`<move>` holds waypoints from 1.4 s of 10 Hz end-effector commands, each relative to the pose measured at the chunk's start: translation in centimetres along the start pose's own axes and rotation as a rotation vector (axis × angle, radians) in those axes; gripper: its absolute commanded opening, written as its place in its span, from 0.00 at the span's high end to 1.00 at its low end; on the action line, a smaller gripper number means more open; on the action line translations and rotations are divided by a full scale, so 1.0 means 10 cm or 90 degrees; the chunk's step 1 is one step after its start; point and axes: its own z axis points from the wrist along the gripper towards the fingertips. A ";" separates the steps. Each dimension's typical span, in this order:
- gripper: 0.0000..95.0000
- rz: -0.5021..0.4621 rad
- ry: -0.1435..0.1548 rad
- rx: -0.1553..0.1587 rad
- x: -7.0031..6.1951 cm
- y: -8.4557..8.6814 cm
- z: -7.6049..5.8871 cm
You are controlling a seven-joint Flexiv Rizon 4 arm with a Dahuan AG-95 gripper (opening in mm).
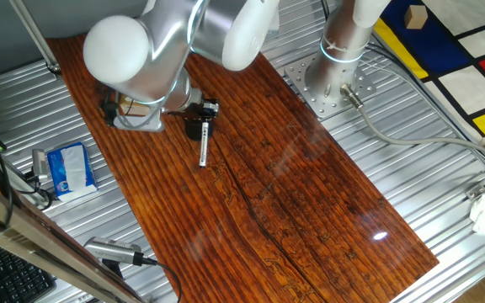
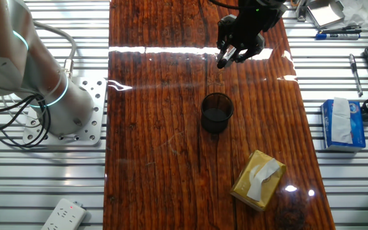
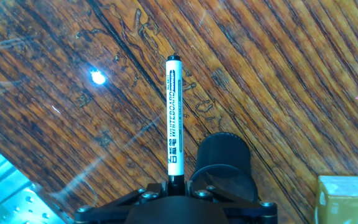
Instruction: Put the pen into the pen holder
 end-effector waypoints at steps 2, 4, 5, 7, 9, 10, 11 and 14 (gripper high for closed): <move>1.00 -0.028 -0.002 0.000 0.00 0.00 0.00; 1.00 -0.040 -0.002 0.001 0.00 0.00 0.00; 1.00 -0.041 -0.001 0.002 0.00 0.00 0.00; 1.00 -0.051 -0.002 0.001 0.00 0.00 0.00; 1.00 -0.061 -0.004 0.001 0.00 0.00 0.00; 1.00 -0.066 -0.005 0.001 0.00 0.00 0.00; 1.00 -0.068 -0.005 0.001 0.00 0.00 0.00; 1.00 -0.070 -0.004 0.002 0.00 0.00 0.00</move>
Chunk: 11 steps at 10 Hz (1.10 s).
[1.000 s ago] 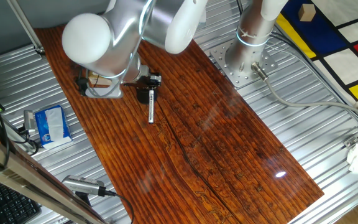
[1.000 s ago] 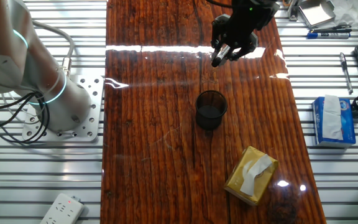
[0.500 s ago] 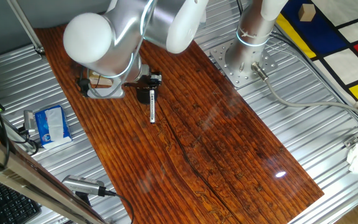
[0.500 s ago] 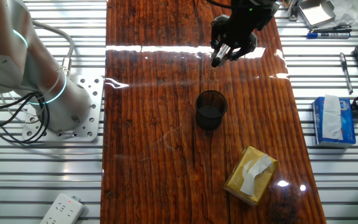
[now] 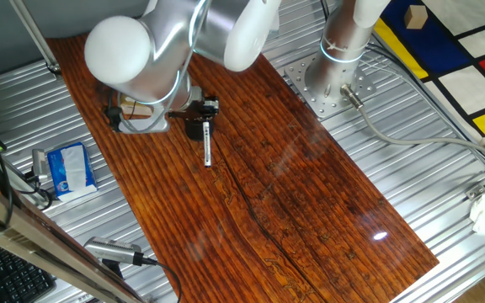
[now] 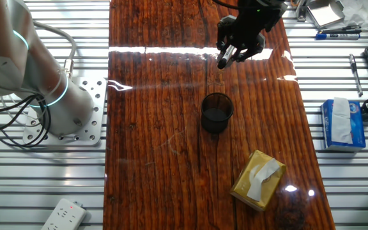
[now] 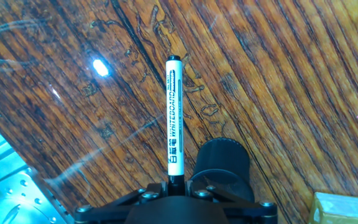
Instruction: Put the pen into the pen holder
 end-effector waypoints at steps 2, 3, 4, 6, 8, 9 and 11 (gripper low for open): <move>1.00 -0.011 0.012 0.006 0.00 0.00 0.00; 1.00 -0.013 0.019 0.009 0.00 0.00 0.00; 1.00 -0.010 0.018 0.009 0.00 0.00 0.00; 1.00 -0.009 0.020 0.009 0.00 0.00 0.00; 1.00 -0.014 0.050 0.017 0.00 0.00 0.00; 1.00 -0.021 0.073 0.025 0.00 0.00 0.00; 1.00 -0.038 0.114 0.040 0.03 0.00 0.03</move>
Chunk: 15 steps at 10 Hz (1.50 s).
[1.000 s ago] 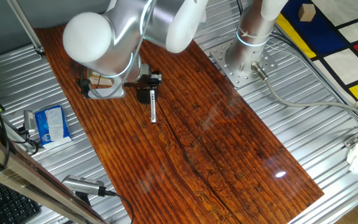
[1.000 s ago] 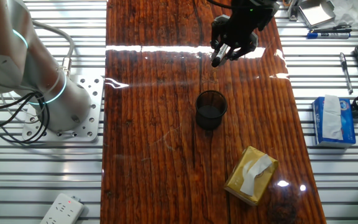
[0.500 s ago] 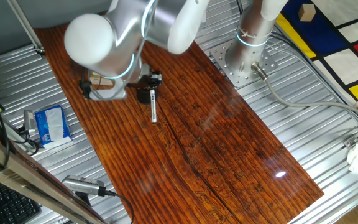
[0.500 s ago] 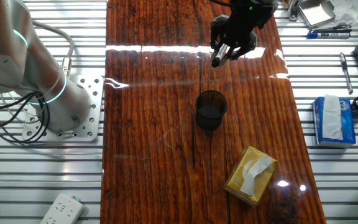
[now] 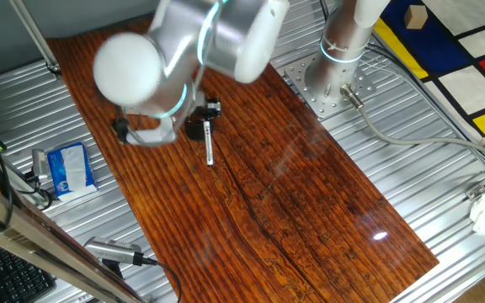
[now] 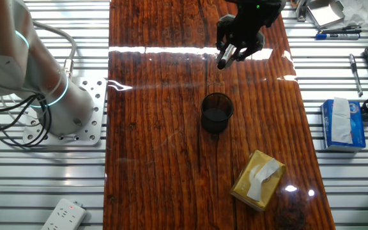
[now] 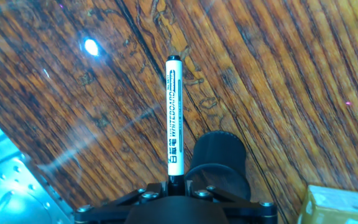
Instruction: Put the pen into the pen holder
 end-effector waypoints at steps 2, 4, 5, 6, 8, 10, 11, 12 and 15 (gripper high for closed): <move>1.00 -0.021 0.058 0.021 0.11 0.02 0.06; 1.00 -0.030 0.070 0.026 0.19 0.04 0.10; 1.00 -0.037 0.073 0.027 0.24 0.03 0.11; 1.00 -0.045 0.075 0.027 0.29 0.01 0.13; 1.00 -0.062 0.073 0.026 0.40 -0.04 0.16; 1.00 -0.077 0.071 0.027 0.53 -0.11 0.21; 1.00 -0.083 0.069 0.028 0.60 -0.14 0.24; 1.00 -0.089 0.067 0.030 0.69 -0.16 0.27; 1.00 -0.098 0.064 0.033 0.86 -0.21 0.34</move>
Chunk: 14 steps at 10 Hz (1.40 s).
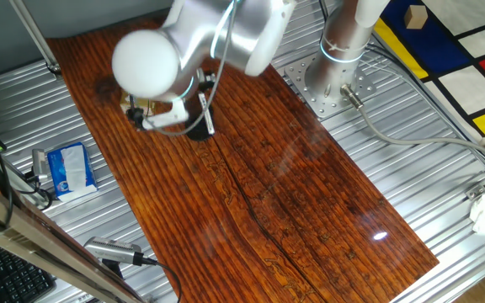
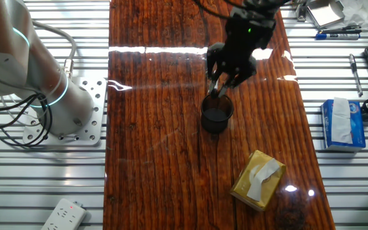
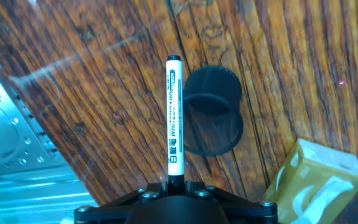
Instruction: Put the pen into the pen holder
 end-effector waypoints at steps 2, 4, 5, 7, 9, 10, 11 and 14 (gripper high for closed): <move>1.00 -0.012 -0.005 0.000 0.16 -0.06 0.13; 1.00 -0.024 -0.005 0.004 0.26 -0.09 0.22; 1.00 -0.027 -0.003 0.006 0.29 -0.09 0.24; 1.00 -0.035 0.028 0.011 0.33 -0.12 0.22; 1.00 -0.040 0.036 0.011 0.34 -0.17 0.24; 1.00 -0.043 0.036 0.011 0.35 -0.19 0.26; 1.00 -0.042 0.037 0.011 0.36 -0.18 0.27; 1.00 -0.041 0.043 0.013 0.44 -0.18 0.28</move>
